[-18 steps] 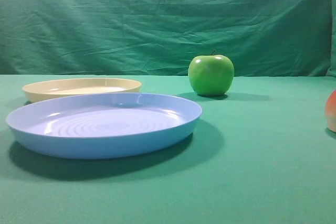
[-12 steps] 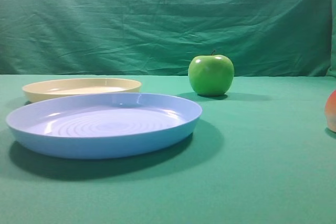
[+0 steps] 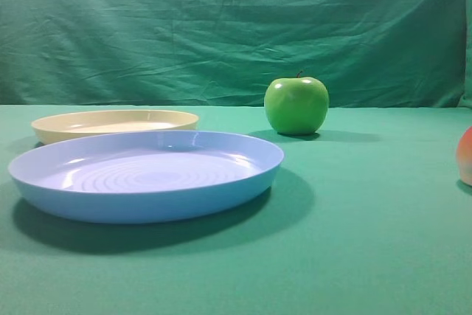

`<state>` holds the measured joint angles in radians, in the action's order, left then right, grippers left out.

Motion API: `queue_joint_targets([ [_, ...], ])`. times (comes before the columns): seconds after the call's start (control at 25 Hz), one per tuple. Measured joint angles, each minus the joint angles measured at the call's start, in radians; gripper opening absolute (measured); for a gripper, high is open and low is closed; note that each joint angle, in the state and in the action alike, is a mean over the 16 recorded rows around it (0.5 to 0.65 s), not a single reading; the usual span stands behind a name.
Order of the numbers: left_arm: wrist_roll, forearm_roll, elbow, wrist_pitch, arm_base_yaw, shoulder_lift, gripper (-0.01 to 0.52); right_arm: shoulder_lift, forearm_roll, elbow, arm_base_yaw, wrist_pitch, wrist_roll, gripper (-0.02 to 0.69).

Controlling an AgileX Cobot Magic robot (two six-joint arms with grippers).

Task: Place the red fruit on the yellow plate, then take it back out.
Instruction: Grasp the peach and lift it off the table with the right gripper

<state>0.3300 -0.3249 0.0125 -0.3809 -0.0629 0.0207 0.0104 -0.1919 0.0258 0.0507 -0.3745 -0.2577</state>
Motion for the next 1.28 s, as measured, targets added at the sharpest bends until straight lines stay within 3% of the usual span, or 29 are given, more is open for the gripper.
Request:
queue_joint_targets([
  [0.36,0.0,0.0,0.0,0.0,0.0,0.0,0.0,0.0,-0.046,0.0,0.0,0.056,-0.008,0.0],
  [0.84,0.0,0.0,0.0,0.0,0.0,0.0,0.0,-0.067,-0.081,-0.066,0.002,0.217,-0.149,0.0],
  [1.04,0.0,0.0,0.0,0.0,0.0,0.0,0.0,-0.206,-0.048,-0.181,0.031,0.143,-0.144,0.0],
  [1.28,0.0,0.0,0.0,0.0,0.0,0.0,0.0,-0.463,0.024,-0.369,0.102,-0.079,-0.059,0.0],
])
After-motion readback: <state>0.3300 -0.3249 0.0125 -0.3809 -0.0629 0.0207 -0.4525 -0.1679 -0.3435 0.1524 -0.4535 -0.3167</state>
